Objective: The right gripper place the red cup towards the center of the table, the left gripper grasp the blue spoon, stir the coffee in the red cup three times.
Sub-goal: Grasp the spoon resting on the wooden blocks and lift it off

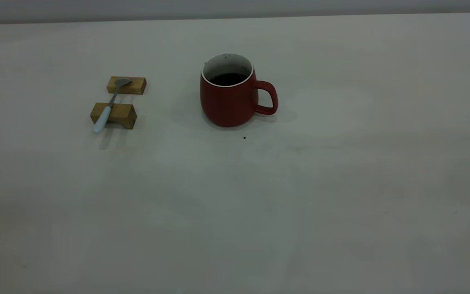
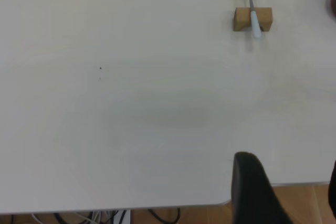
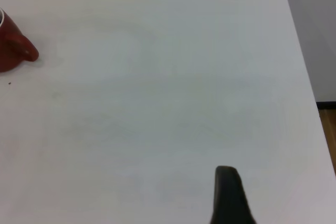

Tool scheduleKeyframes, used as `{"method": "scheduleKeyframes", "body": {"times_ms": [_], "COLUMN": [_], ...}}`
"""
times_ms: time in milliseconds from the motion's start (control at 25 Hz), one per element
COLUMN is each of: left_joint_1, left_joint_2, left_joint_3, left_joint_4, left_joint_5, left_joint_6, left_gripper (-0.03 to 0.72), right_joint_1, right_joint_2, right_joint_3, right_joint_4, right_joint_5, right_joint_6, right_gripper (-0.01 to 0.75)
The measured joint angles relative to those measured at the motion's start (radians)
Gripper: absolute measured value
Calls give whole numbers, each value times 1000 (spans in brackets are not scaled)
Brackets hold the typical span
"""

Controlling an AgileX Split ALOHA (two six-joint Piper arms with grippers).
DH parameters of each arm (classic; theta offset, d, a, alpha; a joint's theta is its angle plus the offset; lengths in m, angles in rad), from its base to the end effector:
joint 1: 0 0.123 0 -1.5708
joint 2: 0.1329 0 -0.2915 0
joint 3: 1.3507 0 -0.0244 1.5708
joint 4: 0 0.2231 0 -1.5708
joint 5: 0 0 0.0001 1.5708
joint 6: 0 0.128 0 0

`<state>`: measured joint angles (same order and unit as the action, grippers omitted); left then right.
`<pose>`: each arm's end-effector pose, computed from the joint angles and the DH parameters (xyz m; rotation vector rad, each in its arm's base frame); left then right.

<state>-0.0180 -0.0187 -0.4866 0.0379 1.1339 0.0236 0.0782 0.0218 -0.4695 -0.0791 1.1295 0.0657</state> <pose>-0.0085 0.0045 0.2351 0.0404 2.1116 0.0492 -0.0020 -0.0093 0.2312 -0.0090 2.1625 -0.0140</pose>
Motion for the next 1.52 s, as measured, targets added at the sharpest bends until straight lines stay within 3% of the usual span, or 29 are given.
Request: {"method": "scheduleKeyframes", "body": {"times_ms": [640,800,1080,1360,1520], "left_joint_1": [0,0,0,0,0], "left_joint_2": [0,39,362,822,1110], "left_joint_3": [0,0,-47,-177,-299], "left_joint_4": [-4,-2,-2,-17,-38], "left_joint_5": [0,0,-69,-294,-364], "left_joint_6": [-10,-52,-91,-116,-117], "left_gripper": [424,453,567,577,577], "right_joint_1": [0,0,0,0,0], "right_joint_2": [-1,-1,-1,-1,-1], "right_joint_3": [0,0,0,0,0], "right_joint_4": [0,0,0,0,0], "right_joint_5": [0,0,0,0,0], "right_joint_6": [0,0,0,0,0], "right_gripper": [533,533,533,533,533]}}
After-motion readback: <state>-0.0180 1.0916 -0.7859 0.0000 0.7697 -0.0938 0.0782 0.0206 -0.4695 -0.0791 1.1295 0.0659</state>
